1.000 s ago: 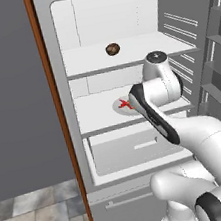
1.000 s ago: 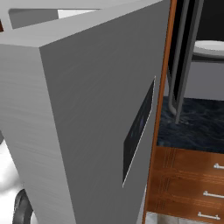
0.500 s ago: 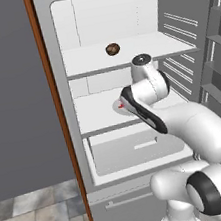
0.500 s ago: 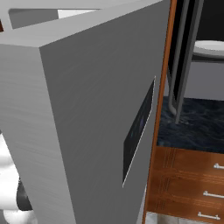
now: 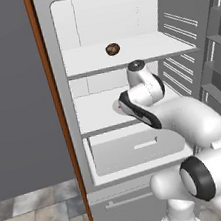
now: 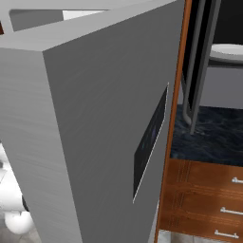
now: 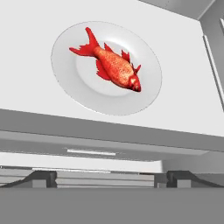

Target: Transport the fish from the fridge to the microwave and turn on the microwave.

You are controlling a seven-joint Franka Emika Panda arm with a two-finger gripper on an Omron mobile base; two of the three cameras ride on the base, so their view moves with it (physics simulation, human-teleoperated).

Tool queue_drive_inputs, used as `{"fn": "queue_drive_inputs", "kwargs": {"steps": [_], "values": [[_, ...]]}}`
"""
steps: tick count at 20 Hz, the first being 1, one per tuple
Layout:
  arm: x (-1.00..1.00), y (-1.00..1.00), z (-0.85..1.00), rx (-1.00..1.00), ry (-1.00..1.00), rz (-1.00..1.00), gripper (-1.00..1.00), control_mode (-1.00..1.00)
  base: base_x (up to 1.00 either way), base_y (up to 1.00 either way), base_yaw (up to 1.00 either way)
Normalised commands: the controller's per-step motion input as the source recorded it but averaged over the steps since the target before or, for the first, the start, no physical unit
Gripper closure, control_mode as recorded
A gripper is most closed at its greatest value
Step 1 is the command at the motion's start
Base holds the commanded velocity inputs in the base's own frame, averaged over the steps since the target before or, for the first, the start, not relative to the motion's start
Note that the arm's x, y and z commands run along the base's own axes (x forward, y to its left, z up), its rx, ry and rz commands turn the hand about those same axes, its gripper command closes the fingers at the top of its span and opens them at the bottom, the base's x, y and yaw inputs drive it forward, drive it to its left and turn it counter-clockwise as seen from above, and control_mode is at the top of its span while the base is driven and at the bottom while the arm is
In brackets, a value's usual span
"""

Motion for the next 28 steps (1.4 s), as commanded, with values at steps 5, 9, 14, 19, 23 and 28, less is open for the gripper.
{"fn": "queue_drive_inputs", "kwargs": {"steps": [5,9,14,19,23,28], "values": [[0.31,-0.07,-0.18,0.00,0.00,0.00,-1.00,-1.00,0.00,0.00,0.00],[0.30,-0.06,-0.21,0.00,-0.01,0.01,-1.00,-1.00,0.00,0.00,0.00],[0.24,-0.06,-0.26,0.00,-0.04,0.05,-1.00,-1.00,0.00,0.00,0.00],[0.29,-0.09,-0.16,0.00,-0.09,0.10,-1.00,-1.00,0.00,0.00,0.00],[0.31,-0.12,-0.05,0.00,-0.06,0.10,-1.00,-1.00,0.00,0.00,0.00],[0.34,-0.13,-0.03,0.00,0.00,0.09,-1.00,-1.00,0.00,0.00,0.00]]}}
